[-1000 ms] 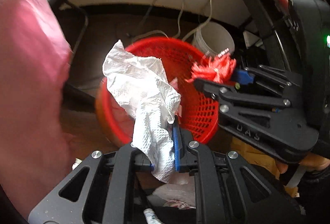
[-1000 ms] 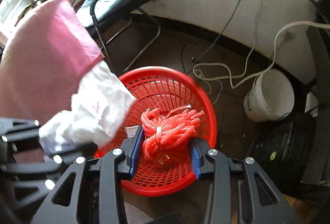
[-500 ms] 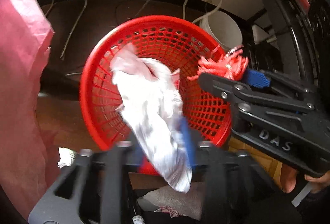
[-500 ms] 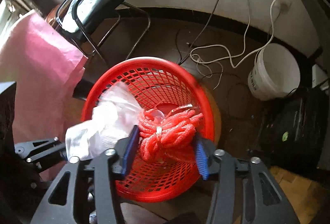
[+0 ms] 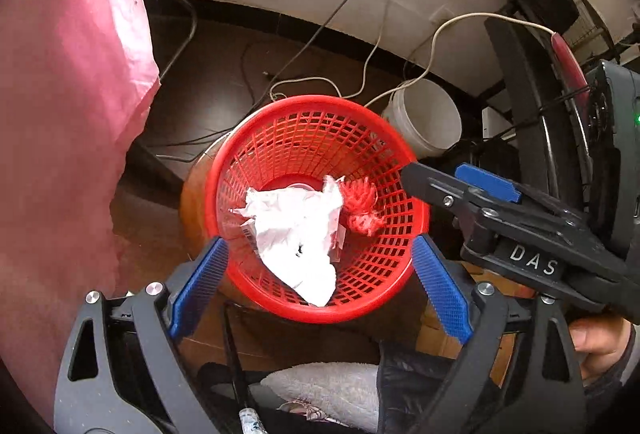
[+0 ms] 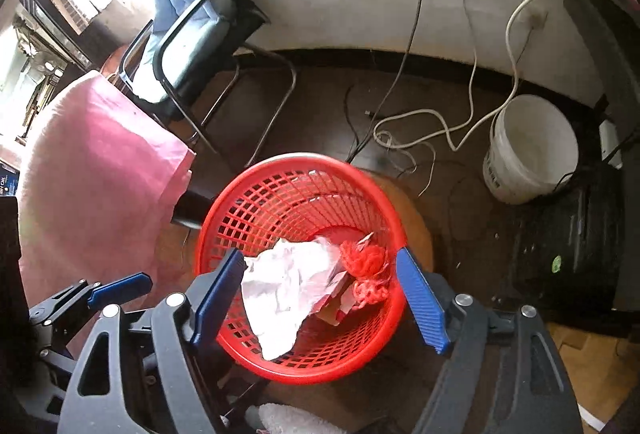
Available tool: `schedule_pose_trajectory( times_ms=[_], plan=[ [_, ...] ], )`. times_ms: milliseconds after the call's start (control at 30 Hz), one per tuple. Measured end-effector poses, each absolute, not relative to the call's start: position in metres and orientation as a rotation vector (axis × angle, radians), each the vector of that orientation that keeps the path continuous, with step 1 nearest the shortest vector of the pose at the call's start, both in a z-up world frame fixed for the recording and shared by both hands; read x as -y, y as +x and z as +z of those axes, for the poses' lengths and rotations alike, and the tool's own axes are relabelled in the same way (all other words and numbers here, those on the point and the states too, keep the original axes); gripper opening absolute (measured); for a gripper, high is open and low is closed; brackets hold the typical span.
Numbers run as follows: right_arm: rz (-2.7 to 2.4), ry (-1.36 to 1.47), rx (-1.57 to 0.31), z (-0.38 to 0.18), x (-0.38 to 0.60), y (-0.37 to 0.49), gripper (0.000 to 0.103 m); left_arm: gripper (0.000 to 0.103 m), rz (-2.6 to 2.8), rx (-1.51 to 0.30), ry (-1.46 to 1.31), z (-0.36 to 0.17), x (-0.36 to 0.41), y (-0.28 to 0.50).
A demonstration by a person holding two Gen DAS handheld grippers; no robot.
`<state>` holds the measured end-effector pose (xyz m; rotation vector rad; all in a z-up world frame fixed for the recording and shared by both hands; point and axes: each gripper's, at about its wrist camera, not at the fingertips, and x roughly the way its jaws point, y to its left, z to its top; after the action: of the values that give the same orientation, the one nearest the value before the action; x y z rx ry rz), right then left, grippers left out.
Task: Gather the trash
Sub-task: 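Swing both tools back over the table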
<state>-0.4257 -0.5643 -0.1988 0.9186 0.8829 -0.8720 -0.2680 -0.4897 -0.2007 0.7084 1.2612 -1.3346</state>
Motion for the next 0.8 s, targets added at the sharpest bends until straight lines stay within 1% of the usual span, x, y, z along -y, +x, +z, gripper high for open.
schedule_pose_trajectory(
  times_ms=[133, 267, 467, 700, 800],
  plan=[
    [-0.876, 0.875, -0.870, -0.180, 0.561, -0.422, 0.077, 0.089, -1.330, -1.220, 0.694, -0.183, 0.482, -0.268],
    [-0.888, 0.830, -0.835, -0.157, 0.558, -0.415, 0.077, 0.089, -1.315, -1.131, 0.707, -0.159, 0.462, -0.264],
    [-0.862, 0.696, -0.781, -0.113, 0.537, -0.387, 0.077, 0.089, -1.269, -1.011, 0.713, -0.114, 0.417, -0.238],
    [-0.733, 0.580, -0.759, -0.068, 0.504, -0.315, 0.077, 0.089, -1.096, -0.843, 0.606, -0.045, 0.337, -0.162],
    [-0.636, 0.501, -0.766, -0.053, 0.476, -0.267, 0.077, 0.091, -0.991, -0.814, 0.523, -0.026, 0.293, -0.121]
  ],
)
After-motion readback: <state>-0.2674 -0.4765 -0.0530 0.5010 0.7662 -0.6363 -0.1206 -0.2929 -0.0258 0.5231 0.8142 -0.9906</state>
